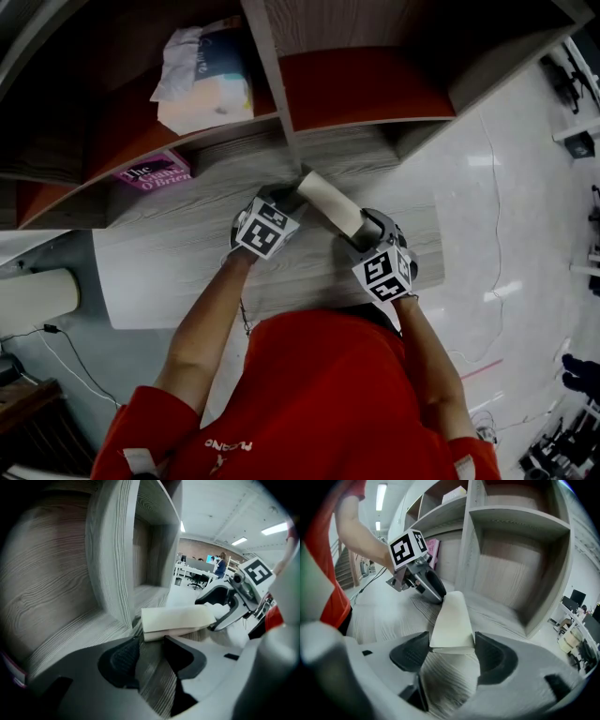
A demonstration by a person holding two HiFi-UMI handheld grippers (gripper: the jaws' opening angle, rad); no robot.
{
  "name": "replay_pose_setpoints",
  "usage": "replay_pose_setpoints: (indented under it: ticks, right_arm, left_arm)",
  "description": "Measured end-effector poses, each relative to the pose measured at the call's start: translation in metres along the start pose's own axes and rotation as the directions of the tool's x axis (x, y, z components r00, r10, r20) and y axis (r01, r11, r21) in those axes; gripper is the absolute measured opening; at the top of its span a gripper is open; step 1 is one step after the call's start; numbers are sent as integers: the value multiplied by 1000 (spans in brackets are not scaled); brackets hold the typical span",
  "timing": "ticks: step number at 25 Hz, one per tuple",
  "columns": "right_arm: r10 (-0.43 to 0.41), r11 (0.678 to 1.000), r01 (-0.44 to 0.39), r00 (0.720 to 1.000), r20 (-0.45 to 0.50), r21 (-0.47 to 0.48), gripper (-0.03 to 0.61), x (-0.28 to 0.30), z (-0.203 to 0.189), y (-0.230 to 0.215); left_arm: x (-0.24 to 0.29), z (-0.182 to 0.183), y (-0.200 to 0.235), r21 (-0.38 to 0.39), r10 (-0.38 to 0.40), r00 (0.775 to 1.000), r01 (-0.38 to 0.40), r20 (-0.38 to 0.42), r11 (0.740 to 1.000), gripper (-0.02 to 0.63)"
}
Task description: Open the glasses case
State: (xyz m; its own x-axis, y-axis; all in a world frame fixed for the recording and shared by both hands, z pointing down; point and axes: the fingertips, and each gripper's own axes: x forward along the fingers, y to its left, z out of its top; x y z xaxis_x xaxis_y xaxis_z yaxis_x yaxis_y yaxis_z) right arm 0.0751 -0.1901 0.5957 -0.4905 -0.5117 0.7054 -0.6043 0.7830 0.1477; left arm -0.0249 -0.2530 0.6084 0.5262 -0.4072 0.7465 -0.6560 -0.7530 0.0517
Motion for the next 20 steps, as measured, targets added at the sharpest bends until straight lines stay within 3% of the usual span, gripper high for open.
replay_pose_setpoints:
  ticks: [10,13,16,20]
  right_arm:
    - [63,998,-62,998,27,-18,295,0,1,-1]
    - [119,991,-124,990,72,57,295,-2,3,-3]
    - [186,962,-207,974,129,179,295,-6,5,-11]
    - [198,943,-236,964,176,235,278,-13,10,-24]
  left_arm:
    - [-3,2,-9,-14,-82,997,82,-6,997,149]
    - [-2,2,-10,-8,-89,996,89,-11,996,140]
    - [-1,2,-10,1,-85,996,85,-18,996,138]
    - [-1,1,-10,0,-82,996,82,-23,997,137]
